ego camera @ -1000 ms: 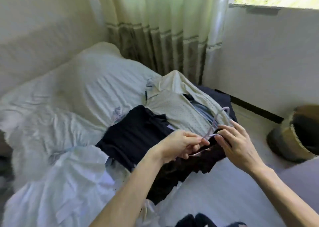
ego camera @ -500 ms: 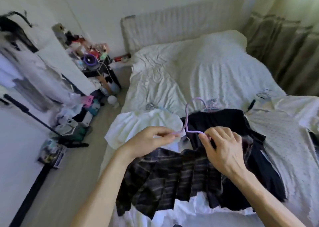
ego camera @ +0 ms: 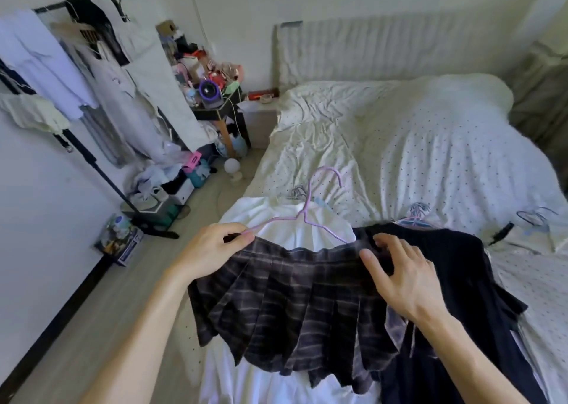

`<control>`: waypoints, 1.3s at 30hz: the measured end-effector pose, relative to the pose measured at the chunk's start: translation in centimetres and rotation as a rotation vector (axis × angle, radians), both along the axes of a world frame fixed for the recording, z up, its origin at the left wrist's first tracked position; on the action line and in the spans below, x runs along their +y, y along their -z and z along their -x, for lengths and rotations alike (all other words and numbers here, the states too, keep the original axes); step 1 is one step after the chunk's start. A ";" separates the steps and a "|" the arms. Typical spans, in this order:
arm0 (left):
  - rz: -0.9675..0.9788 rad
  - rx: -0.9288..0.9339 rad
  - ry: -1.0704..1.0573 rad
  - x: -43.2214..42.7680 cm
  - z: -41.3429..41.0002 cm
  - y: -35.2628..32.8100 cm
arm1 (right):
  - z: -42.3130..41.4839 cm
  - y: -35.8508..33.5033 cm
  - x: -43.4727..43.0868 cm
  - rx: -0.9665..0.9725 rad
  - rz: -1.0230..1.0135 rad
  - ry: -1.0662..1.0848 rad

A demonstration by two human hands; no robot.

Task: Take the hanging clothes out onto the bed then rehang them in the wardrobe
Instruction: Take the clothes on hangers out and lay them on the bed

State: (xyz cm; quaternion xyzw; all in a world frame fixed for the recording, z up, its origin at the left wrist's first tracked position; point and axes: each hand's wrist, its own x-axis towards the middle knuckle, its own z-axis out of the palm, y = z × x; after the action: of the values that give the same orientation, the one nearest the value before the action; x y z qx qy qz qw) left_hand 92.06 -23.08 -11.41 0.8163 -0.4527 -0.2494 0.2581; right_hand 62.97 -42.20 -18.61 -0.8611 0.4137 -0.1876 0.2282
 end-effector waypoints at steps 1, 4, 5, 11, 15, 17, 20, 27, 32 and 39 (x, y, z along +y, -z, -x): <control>-0.012 -0.016 -0.009 -0.3 -1.7 0.1 | 0.1 0.5 -0.9 0.000 -0.084 -0.021; 0.013 -0.033 -0.032 -2.3 -7.4 0.2 | -1.8 1.7 -3.5 -0.010 -0.267 -0.066; 0.038 -0.025 -0.031 -3.5 -9.5 0.3 | -3.1 2.1 -4.4 -0.023 -0.301 -0.045; 0.030 -0.043 -0.024 -14.4 -23.8 5.7 | -16.2 5.9 -11.9 -0.124 -0.459 0.232; -0.031 0.016 -0.002 -22.4 -30.8 13.2 | -24.4 11.8 -17.8 -0.074 -0.642 0.458; -0.076 0.052 0.003 -26.0 -33.4 17.6 | -27.4 15.1 -20.6 -0.016 -0.725 0.538; -0.128 0.061 0.022 -30.3 -36.4 25.1 | -30.6 19.5 -23.6 0.089 -0.745 0.587; -0.392 -0.349 -0.011 -34.9 -36.3 38.6 | -33.3 27.1 -25.2 0.222 -0.670 0.420; -0.598 -0.086 -0.006 -27.9 -29.8 44.8 | -31.0 32.1 -17.3 0.699 -0.388 0.096; -0.861 0.079 -0.072 -18.7 -24.4 45.6 | -28.7 33.3 -11.6 0.970 -0.639 -0.113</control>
State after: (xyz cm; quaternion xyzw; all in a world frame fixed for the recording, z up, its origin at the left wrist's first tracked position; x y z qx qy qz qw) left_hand 116.46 -41.79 -56.97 0.8545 -0.2684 -0.4374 -0.0801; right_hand 91.66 -53.77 -51.90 -0.7579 0.4605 0.3745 0.2708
